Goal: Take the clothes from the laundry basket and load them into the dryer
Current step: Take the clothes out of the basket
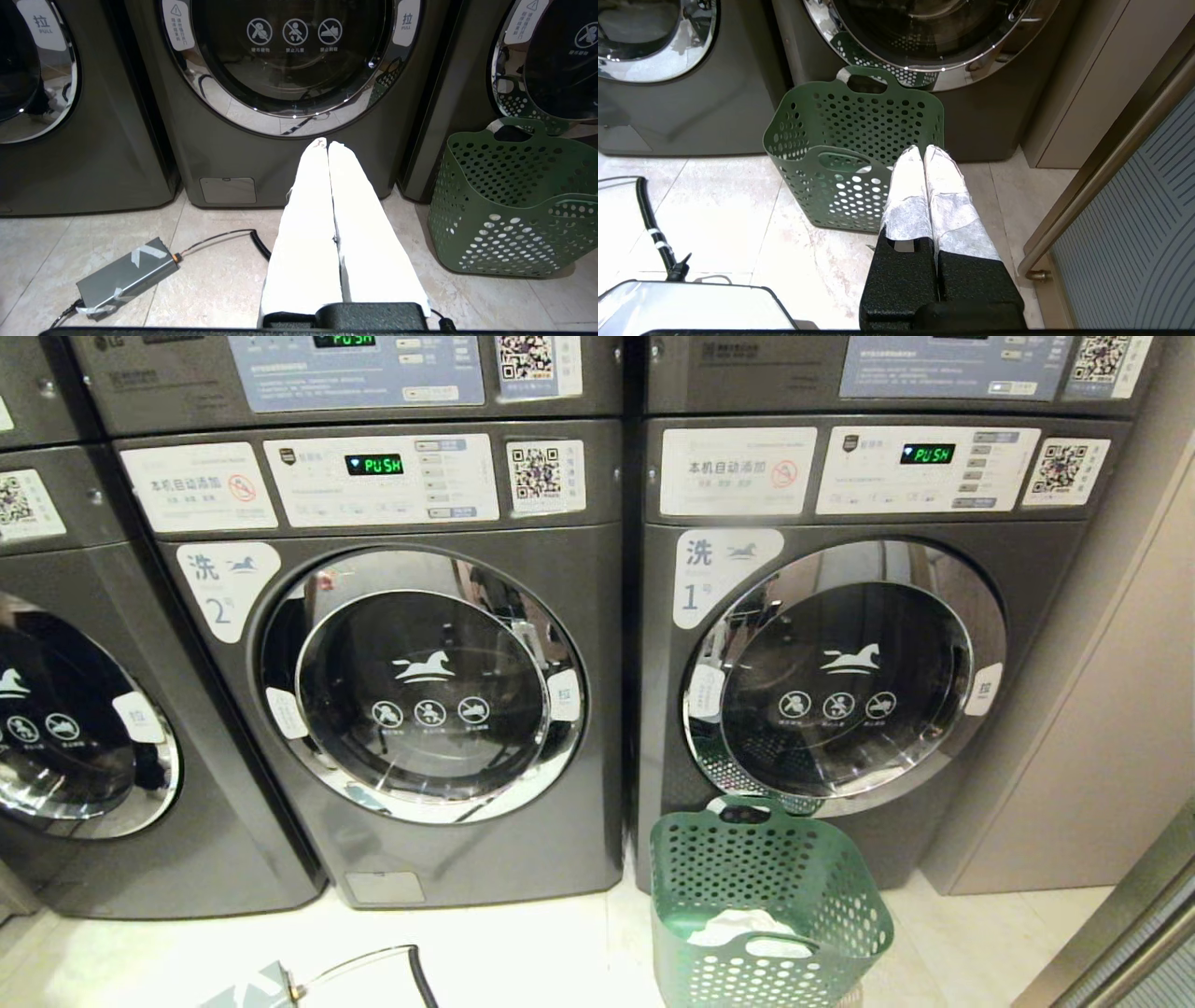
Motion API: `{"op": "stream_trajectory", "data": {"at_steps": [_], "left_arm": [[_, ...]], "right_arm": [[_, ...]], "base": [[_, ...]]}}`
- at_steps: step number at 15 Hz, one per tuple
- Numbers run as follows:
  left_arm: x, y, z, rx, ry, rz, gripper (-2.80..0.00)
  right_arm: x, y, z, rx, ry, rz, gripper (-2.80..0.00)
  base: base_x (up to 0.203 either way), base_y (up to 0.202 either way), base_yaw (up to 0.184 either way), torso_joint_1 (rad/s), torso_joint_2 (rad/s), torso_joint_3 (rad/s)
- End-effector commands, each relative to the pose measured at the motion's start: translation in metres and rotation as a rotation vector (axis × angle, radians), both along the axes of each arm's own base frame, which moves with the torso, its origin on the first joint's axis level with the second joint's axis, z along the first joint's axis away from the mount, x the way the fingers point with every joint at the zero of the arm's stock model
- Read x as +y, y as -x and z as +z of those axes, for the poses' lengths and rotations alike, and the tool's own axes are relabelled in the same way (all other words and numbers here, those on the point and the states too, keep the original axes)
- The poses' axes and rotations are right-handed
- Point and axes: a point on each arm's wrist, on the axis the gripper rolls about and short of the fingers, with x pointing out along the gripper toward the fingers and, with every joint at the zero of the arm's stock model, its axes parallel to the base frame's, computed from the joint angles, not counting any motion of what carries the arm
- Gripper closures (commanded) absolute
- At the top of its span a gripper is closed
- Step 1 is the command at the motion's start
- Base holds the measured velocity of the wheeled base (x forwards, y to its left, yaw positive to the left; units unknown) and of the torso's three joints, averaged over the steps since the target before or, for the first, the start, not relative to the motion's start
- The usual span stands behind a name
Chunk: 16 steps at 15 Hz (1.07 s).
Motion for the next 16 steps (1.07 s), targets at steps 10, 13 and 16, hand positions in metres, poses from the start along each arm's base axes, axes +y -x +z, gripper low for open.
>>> {"op": "stream_trajectory", "data": {"at_steps": [10,13,16], "left_arm": [[0.0,-0.0001,-0.0004,0.001,0.001,0.0,0.0],[0.0,-0.0001,-0.0005,0.002,0.001,0.0,0.0],[0.0,-0.0001,-0.0005,0.002,0.001,0.002,0.0]], "right_arm": [[0.0,-0.0001,-0.0001,0.003,0.001,0.001,0.0],[0.0,-0.0001,-0.0001,0.002,0.001,0.001,0.0],[0.0,0.0,-0.0001,0.001,0.001,0.001,0.0]], "base": [[0.0,0.0,0.0,0.003,0.0,-0.198],[0.0,0.0,0.0,0.004,0.0,-0.199],[0.0,0.0,0.0,0.004,0.01,-0.195]]}}
